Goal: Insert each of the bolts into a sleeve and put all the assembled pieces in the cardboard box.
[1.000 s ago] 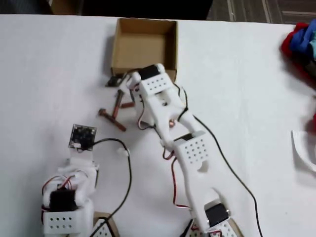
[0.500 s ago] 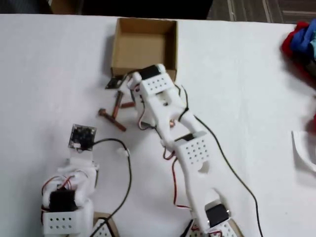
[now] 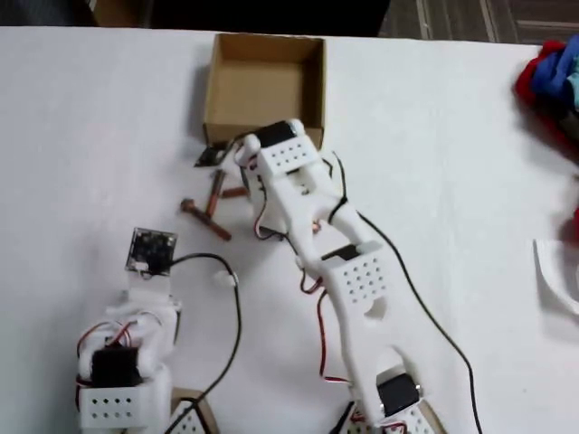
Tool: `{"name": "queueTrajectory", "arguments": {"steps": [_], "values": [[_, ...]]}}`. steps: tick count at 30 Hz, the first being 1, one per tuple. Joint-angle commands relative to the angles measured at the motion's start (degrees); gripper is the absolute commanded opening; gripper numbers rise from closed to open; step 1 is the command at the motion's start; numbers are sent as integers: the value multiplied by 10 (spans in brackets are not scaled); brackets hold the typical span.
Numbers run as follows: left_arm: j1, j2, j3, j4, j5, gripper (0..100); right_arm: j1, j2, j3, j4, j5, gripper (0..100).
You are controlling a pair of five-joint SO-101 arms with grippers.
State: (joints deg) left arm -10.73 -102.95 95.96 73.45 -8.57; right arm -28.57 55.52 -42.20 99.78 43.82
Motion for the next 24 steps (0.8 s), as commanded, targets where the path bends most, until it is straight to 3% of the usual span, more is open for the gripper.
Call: {"name": "queueTrajectory", "arguments": {"steps": [1,8,17,24], "values": [[4,-3,12,-4,3,28,22,7,17,10,3,176],[4,-3,12,-4,3,28,26,7,20,8,-1,13],[4,-3,12,-4,3,28,59,-48,26,13,-30,20],[4,-3,12,-4,3,28,89,-286,146,12,-57,20]]}}
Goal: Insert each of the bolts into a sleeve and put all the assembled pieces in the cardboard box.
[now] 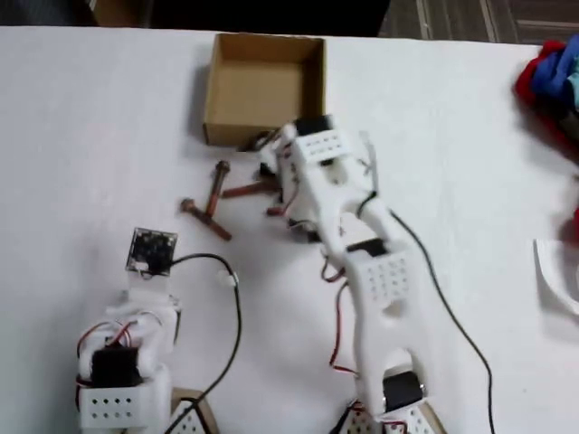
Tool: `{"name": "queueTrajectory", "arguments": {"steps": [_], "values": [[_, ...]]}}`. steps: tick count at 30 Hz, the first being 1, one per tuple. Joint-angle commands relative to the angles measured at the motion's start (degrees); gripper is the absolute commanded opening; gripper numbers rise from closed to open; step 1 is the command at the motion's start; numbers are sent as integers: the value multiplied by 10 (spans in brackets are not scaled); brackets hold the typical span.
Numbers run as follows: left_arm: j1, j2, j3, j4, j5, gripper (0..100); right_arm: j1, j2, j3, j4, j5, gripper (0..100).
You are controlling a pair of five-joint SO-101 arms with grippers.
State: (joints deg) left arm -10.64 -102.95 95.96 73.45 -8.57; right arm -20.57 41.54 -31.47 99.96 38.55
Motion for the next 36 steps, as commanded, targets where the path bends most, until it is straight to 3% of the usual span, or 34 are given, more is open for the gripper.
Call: {"name": "queueTrajectory", "arguments": {"steps": [1,7,17,22,26,31,36], "values": [[4,-3,12,-4,3,28,8,-188,63,7,-4,20],[4,-3,12,-4,3,28,15,-411,215,-71,-9,20],[4,-3,12,-4,3,28,144,-725,662,-327,-12,20],[4,-3,12,-4,3,28,172,-857,878,-526,-114,20],[4,-3,12,-4,3,28,152,-912,947,-566,-192,20],[4,-3,12,-4,3,29,118,-915,978,-588,-195,20],[1,-3,12,-4,-1,30,114,-915,1043,-675,-196,20]]}}
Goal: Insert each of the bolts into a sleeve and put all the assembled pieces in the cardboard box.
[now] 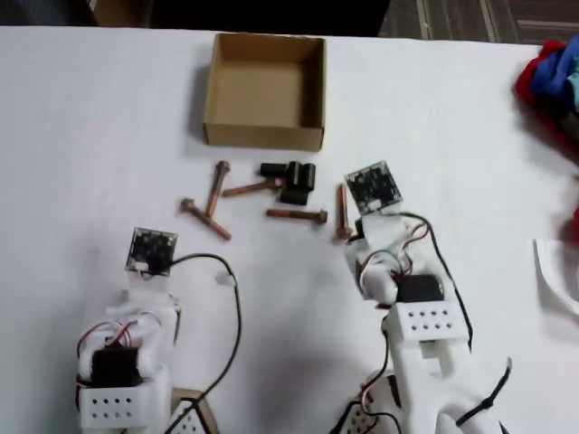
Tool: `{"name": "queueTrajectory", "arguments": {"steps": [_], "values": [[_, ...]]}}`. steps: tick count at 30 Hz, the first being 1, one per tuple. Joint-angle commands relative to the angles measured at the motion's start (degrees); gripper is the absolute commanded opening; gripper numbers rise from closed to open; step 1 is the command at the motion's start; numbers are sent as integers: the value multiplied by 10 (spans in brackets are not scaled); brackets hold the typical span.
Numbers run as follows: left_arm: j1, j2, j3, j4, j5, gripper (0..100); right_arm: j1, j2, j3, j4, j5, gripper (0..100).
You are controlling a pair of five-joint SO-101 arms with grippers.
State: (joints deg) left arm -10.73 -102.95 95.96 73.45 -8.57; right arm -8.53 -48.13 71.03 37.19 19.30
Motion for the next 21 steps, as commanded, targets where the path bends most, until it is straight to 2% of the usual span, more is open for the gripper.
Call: {"name": "queueTrajectory", "arguments": {"steps": [1,4,6,11,14,17,21], "values": [[2,-3,12,-4,-2,30,-7,-18,32,-63,-4,20],[-6,-4,9,-8,-8,30,-7,-18,69,-102,-4,20],[-47,-4,-1,-47,-46,30,-7,-18,84,-116,-4,20],[-249,-4,-93,-230,-207,30,-7,-18,91,-121,-4,20],[-345,-4,-108,-321,-267,29,-7,-18,91,-121,-4,20],[-355,-4,-55,-309,-273,30,-7,-18,91,-121,-4,20],[-293,-4,-42,-319,-270,28,-7,-18,91,-121,-4,20]]}}
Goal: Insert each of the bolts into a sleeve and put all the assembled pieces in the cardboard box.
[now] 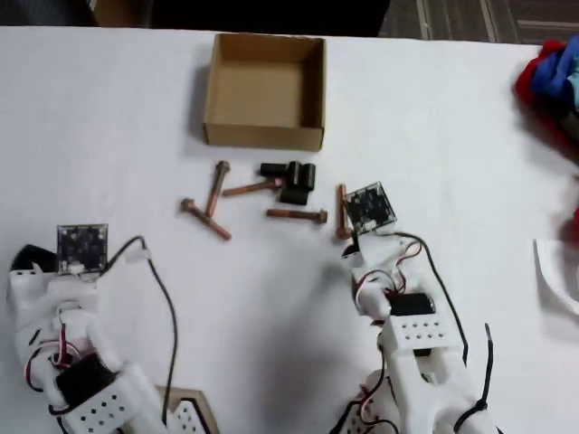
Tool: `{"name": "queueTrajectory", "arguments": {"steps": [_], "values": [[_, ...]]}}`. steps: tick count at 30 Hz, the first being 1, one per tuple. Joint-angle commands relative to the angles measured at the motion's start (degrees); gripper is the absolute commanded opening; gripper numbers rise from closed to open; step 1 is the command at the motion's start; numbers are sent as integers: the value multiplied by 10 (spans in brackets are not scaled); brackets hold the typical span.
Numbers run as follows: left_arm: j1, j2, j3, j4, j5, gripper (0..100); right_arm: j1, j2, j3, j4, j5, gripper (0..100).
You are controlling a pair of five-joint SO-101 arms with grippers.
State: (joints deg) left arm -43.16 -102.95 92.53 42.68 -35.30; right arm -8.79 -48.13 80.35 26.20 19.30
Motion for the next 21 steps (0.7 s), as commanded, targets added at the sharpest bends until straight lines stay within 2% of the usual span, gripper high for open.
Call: {"name": "queueTrajectory", "arguments": {"steps": [1,5,7,12,18,21], "values": [[46,-3,-20,4,0,27,-4,-18,-3,-11,-4,20],[112,1,-53,70,64,27,-4,-18,-3,-11,-4,20],[139,2,-52,71,86,27,-4,-18,-3,-11,-4,20],[202,69,-71,57,89,27,-4,-18,-3,-11,-4,20],[214,330,-216,75,93,30,-5,-18,-3,-11,-4,20],[217,526,-351,137,127,30,-5,-18,-3,-11,-4,20]]}}
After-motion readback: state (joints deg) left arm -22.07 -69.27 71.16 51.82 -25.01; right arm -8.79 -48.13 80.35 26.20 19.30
